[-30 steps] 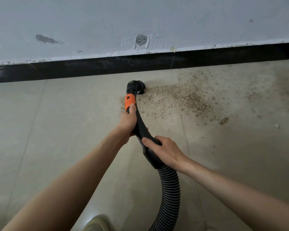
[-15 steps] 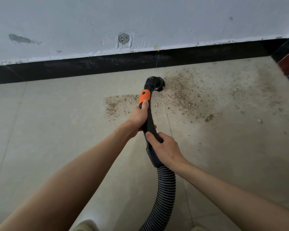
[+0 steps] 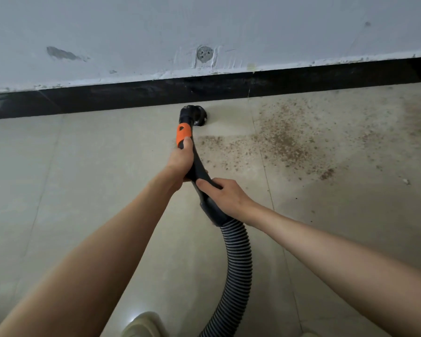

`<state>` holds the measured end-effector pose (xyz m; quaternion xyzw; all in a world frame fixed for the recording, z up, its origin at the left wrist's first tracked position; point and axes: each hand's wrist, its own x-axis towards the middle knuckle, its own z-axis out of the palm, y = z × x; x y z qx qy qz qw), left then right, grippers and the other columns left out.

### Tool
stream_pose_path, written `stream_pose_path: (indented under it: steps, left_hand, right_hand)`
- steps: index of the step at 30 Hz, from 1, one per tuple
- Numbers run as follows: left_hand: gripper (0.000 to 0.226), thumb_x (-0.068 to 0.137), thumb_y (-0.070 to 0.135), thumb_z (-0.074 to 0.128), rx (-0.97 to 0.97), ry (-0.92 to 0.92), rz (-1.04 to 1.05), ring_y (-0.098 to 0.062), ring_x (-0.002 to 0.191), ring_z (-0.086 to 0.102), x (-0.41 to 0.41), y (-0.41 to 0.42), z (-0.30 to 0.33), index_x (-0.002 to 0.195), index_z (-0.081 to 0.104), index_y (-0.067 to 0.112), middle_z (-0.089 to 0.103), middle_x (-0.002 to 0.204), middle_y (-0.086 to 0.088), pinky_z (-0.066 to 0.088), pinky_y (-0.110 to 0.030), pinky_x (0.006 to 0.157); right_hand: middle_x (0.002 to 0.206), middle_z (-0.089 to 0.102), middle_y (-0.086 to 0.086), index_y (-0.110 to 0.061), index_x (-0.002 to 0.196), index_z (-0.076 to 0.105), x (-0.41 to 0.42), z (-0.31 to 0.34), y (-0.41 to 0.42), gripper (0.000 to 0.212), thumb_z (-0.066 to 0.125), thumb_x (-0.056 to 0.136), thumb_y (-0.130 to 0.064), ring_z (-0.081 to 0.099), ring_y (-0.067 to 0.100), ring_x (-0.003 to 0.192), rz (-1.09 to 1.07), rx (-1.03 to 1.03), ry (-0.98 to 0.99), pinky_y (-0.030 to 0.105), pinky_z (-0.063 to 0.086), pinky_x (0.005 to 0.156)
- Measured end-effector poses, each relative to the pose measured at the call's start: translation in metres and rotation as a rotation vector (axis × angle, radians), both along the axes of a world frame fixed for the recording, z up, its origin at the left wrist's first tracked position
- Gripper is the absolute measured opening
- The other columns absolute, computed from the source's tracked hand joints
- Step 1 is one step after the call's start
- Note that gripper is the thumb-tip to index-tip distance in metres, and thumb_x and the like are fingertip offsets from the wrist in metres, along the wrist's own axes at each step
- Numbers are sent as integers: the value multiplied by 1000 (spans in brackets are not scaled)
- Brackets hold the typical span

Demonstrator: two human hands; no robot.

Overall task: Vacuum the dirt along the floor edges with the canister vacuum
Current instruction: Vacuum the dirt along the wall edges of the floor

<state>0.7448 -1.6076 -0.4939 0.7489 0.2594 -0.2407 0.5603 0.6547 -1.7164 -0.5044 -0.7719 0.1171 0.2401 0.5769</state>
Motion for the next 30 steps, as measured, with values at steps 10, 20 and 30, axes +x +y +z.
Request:
stream_pose_path:
  steps: [10,20,30]
  left_hand:
    - [44,98,47,32,-33,28,230,-40,102,61,-39,78,-5,109,39,5,58,116,-23,52,-52,88]
    - [42,96,47,34,-41,19,295,-26,86,60,-66,69,-6,112,41,8,54,93,-8,52,-36,67]
    - [37,97,44,34,-127,35,210,-35,96,63,-65,47,-2,103,44,9,55,98,-13,55,-47,81]
  right_hand:
    - [68,58,0,-15,67,56,-10,7,50,44,58,90,-52,57,17,68,247,-39,28,31,42,67]
    - [66,63,9,-6,78,60,-30,25,32,39,60,94,-42,59,22,49,243,132,193,31,51,47]
    - [74,62,11,-10,77,59,-45,30,23,43,59,91,-51,58,23,61,148,-23,102,41,48,67]
